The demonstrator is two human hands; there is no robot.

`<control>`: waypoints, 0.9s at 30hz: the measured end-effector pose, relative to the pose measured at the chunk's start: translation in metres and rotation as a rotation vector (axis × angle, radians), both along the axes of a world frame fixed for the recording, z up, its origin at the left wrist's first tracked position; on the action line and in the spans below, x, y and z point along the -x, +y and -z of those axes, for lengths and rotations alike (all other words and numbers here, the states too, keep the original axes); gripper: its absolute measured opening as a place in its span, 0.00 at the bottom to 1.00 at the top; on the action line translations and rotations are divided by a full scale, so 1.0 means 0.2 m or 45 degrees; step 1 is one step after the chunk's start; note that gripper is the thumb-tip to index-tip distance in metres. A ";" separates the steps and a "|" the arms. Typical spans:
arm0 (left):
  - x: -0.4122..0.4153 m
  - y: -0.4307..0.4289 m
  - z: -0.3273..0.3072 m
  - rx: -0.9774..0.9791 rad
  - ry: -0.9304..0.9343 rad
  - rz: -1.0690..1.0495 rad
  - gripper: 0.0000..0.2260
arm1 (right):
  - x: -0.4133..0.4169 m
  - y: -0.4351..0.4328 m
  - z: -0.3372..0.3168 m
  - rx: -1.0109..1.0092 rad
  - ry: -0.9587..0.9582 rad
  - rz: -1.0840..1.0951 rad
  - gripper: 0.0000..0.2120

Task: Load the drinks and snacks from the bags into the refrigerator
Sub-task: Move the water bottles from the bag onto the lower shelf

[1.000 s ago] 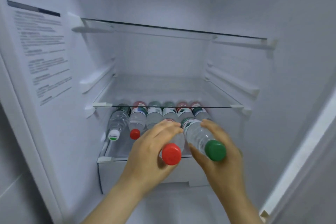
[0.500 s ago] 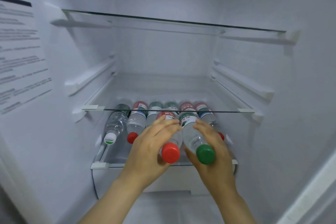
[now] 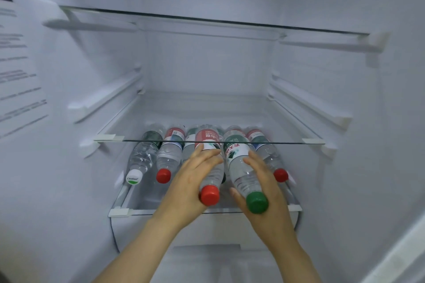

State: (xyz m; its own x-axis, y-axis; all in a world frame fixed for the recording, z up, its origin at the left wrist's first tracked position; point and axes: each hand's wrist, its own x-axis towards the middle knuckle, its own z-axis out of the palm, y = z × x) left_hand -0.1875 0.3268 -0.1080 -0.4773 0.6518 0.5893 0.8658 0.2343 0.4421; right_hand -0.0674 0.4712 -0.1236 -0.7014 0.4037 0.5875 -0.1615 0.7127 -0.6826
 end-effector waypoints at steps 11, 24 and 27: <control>0.14 0.05 -0.02 0.104 -0.057 0.035 0.31 | 0.16 0.07 0.05 -0.106 -0.062 0.041 0.33; 0.12 0.01 -0.05 0.234 -0.090 0.132 0.34 | 0.07 0.09 0.03 -0.197 -0.238 0.007 0.37; 0.12 0.01 -0.05 0.240 -0.102 0.142 0.34 | 0.06 0.08 0.04 -0.179 -0.266 0.016 0.39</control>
